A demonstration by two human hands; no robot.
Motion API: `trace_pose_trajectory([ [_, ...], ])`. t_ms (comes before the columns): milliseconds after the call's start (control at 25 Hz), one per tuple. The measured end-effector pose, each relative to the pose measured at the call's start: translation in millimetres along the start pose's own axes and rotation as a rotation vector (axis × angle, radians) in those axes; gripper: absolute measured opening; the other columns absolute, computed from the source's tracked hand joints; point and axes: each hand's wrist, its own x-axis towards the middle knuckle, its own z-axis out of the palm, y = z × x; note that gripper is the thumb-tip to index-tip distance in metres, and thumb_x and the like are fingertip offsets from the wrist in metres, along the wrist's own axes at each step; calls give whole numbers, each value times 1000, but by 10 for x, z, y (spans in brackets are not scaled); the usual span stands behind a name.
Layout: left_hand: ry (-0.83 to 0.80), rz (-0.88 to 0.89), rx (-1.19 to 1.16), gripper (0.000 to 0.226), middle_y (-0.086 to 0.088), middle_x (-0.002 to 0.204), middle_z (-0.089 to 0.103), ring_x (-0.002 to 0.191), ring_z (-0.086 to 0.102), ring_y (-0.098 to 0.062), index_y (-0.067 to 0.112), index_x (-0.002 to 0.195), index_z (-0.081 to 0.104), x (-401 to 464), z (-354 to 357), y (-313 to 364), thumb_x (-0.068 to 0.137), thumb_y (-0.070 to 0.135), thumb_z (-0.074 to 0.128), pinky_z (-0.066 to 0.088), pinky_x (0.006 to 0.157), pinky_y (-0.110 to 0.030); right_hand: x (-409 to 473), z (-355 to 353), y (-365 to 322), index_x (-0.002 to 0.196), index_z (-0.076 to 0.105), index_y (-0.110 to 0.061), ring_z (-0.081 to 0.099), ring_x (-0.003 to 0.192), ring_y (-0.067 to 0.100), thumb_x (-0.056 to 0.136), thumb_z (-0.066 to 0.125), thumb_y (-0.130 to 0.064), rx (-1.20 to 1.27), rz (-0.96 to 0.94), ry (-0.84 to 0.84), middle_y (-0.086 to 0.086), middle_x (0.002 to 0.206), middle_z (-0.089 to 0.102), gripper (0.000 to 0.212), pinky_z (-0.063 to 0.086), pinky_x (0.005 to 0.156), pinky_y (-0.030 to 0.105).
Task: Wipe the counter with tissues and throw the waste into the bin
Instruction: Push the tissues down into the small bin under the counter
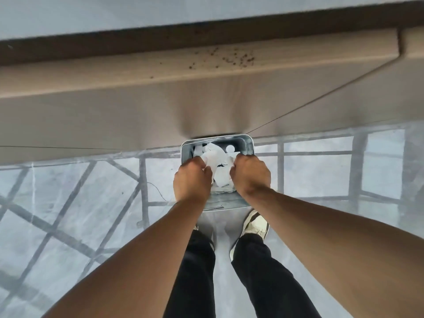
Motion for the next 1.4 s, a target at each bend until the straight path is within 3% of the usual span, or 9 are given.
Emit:
trace_pose_trajectory([
  [320, 5, 43, 61, 35, -6, 117, 64, 97, 67, -33, 14, 116, 64, -72, 81, 11, 90, 37, 65, 51, 77, -37, -93, 64, 68, 112, 60, -9, 65, 94, 31, 95, 53, -36, 22, -89, 9, 11, 109, 65, 32, 40, 67, 31],
  [520, 6, 67, 111, 37, -10, 119, 63, 100, 66, -36, 11, 119, 62, -238, -185, 110, 93, 37, 59, 54, 80, -43, -289, -184, 155, 127, 53, -13, 61, 110, 30, 96, 51, -37, 136, -135, -64, 10, 125, 60, 39, 51, 87, 38],
  [720, 27, 123, 138, 37, -10, 119, 61, 103, 63, -36, 13, 120, 62, -547, -695, 367, 94, 38, 55, 54, 86, -44, -583, -726, 222, 137, 47, -17, 50, 128, 26, 96, 53, -40, 314, -187, -105, 6, 141, 52, 47, 42, 106, 39],
  [1000, 47, 229, 226, 39, -13, 117, 58, 109, 58, -37, 13, 120, 61, -1241, -1471, 954, 92, 39, 54, 47, 92, -45, -1250, -1748, 337, 141, 43, -16, 46, 131, 26, 94, 55, -42, 342, -211, -124, 8, 144, 44, 55, 38, 108, 33],
  [1160, -6, 216, 265, 51, -14, 127, 54, 118, 53, -36, 14, 129, 54, -1713, -1807, 1263, 90, 47, 54, 44, 96, -46, -1617, -2204, 453, 144, 39, -15, 44, 132, 30, 93, 54, -45, 362, -144, -168, 11, 148, 36, 61, 41, 107, 37],
  [1400, -25, 305, 320, 55, -14, 132, 53, 123, 50, -35, 14, 132, 51, -2228, -2173, 1647, 91, 50, 50, 41, 99, -45, -2135, -2843, 677, 150, 30, -16, 34, 140, 30, 93, 53, -49, 365, -107, -111, 12, 155, 28, 70, 31, 115, 38],
])
